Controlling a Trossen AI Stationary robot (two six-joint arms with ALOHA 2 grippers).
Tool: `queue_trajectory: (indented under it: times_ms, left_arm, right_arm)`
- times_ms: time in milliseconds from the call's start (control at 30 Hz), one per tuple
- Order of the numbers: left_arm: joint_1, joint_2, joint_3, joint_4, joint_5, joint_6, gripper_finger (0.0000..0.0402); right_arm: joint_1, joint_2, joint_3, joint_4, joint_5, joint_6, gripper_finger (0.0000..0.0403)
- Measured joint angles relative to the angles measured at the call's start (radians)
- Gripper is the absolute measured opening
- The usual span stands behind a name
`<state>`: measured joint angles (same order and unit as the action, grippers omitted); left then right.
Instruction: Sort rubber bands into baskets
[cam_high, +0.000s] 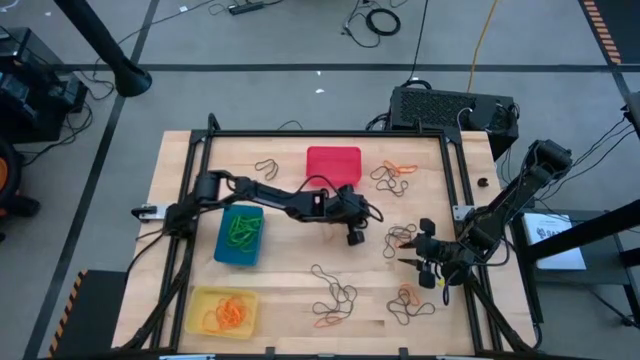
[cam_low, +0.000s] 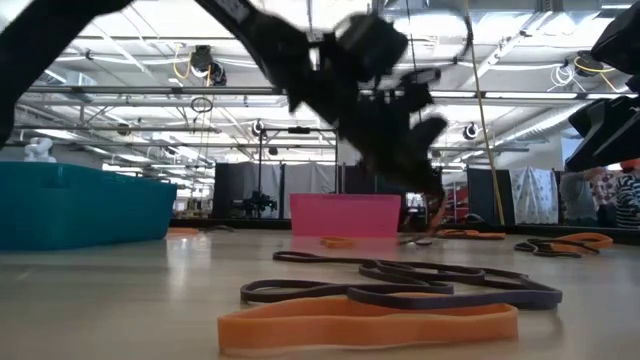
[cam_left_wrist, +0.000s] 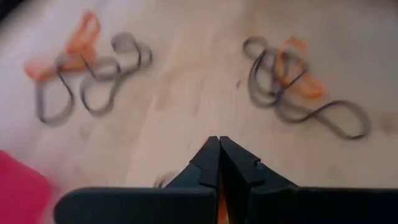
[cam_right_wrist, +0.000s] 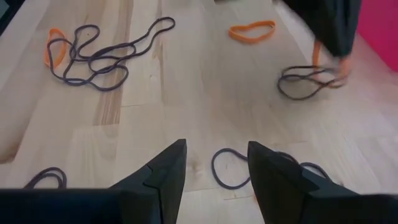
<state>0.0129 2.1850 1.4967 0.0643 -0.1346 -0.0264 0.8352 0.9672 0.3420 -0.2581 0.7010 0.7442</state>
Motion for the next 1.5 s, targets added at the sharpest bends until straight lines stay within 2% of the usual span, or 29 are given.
queue_trajectory:
  times_ms: [200,367,567,833,1000,1200,1500]
  left_arm:
    - [-0.053,-0.164,0.001,-0.158,-0.099,0.033,0.0004]
    - [-0.118,-0.316,0.002,-0.459,-0.127,-0.071,0.0004]
    - [-0.248,-0.432,0.002,-0.782,-0.098,-0.330,0.0003]
    - [-0.480,-0.461,0.001,-1.225,-0.051,-0.870,0.0003]
    - [-0.642,-0.455,-0.033,-1.278,0.026,-1.118,0.0003]
    - [-0.808,-0.453,-0.071,-1.274,0.034,-1.357,0.0003]
    - [-0.934,-0.453,-0.142,-1.190,0.028,-1.485,0.0027]
  right_arm:
    - [0.001,0.000,0.000,0.001,0.000,0.030,0.0164]
    - [0.001,0.000,0.000,0.002,0.001,0.028,0.0164]
    - [0.001,0.000,0.000,0.004,0.006,0.000,0.0164]
    - [0.001,0.000,0.000,0.005,0.006,-0.015,0.0164]
    - [0.001,0.000,0.000,0.007,0.006,-0.034,0.0164]
    - [0.001,0.000,0.000,0.008,0.008,-0.042,0.0164]
    - [0.001,0.000,0.000,0.008,0.009,-0.049,0.0164]
